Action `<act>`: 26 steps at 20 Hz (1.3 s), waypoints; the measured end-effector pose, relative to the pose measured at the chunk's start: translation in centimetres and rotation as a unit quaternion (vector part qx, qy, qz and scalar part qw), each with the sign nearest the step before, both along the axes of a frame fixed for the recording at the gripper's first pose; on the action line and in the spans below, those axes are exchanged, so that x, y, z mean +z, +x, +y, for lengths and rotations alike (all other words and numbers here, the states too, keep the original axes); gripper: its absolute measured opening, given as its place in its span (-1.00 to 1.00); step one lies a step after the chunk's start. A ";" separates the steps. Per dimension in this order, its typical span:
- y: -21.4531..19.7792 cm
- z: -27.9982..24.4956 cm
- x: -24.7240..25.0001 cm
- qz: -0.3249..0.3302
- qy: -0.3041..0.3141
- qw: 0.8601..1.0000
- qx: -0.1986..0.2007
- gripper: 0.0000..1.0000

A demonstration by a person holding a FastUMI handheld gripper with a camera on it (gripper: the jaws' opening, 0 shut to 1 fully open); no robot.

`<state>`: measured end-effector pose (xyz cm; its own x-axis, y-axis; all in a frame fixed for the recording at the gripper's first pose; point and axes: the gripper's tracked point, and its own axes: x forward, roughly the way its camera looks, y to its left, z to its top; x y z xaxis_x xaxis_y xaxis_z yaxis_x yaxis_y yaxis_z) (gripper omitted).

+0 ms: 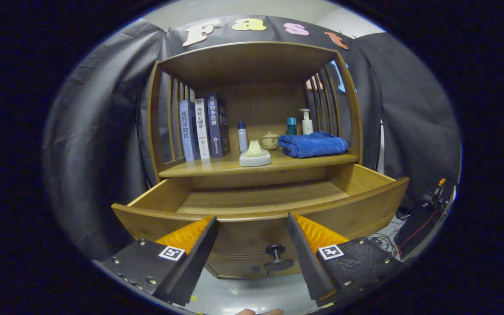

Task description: Pull open the drawer, take out the items inside it, and place them on the countertop above the cabinet.

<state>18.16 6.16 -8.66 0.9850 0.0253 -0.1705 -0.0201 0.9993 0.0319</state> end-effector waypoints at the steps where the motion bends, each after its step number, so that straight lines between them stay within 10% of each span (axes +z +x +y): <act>1: 0.9 0.0 0.6 -0.007 0.005 1.000 -0.002 0.90; 26: 14.7 0.9 -0.3 0.047 -0.003 0.999 -0.009 0.88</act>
<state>32.86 7.07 -8.94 0.9648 0.0074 -0.2628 -0.0002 0.9996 0.0272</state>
